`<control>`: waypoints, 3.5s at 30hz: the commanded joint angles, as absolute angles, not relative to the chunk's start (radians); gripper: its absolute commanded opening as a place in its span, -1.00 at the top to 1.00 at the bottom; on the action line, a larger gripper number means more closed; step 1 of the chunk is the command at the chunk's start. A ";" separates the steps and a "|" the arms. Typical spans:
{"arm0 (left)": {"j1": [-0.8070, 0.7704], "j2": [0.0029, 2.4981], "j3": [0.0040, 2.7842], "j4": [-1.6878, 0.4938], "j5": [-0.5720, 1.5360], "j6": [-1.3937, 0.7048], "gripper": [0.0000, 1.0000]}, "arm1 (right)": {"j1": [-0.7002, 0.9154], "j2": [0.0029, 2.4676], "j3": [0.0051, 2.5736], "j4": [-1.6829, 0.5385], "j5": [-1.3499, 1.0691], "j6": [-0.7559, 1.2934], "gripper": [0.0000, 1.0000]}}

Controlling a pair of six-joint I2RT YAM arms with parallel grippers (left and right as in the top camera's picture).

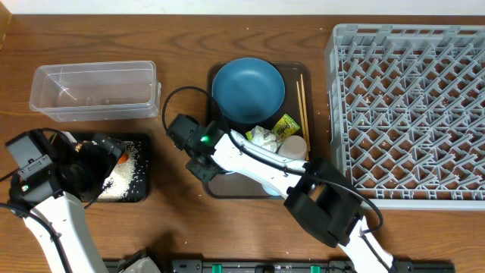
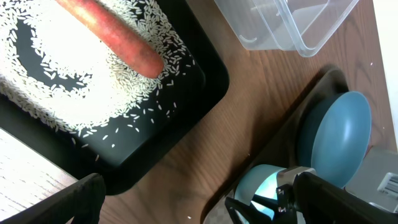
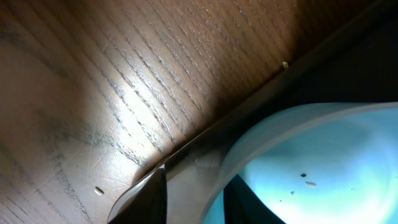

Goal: Sort waste into correct bins and load items into the dishwasher rack

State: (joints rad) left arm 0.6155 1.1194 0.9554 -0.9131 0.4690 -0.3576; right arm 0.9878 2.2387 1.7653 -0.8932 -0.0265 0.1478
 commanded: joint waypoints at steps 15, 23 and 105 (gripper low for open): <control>0.622 1.122 0.958 -0.915 0.478 -0.334 -0.96 | 0.993 2.197 1.782 -0.912 -0.001 0.152 0.59; 0.622 1.122 0.958 -0.915 0.479 -0.334 -0.96 | 0.989 2.197 1.782 -0.925 0.000 0.152 0.59; 0.622 1.122 0.958 -0.915 0.478 -0.334 -0.96 | 0.990 2.241 1.769 -0.924 0.000 0.190 0.46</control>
State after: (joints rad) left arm 0.6155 1.1194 0.9554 -0.9131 0.4690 -0.3576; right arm 0.9871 2.2234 1.7660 -0.9237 -0.0044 0.1757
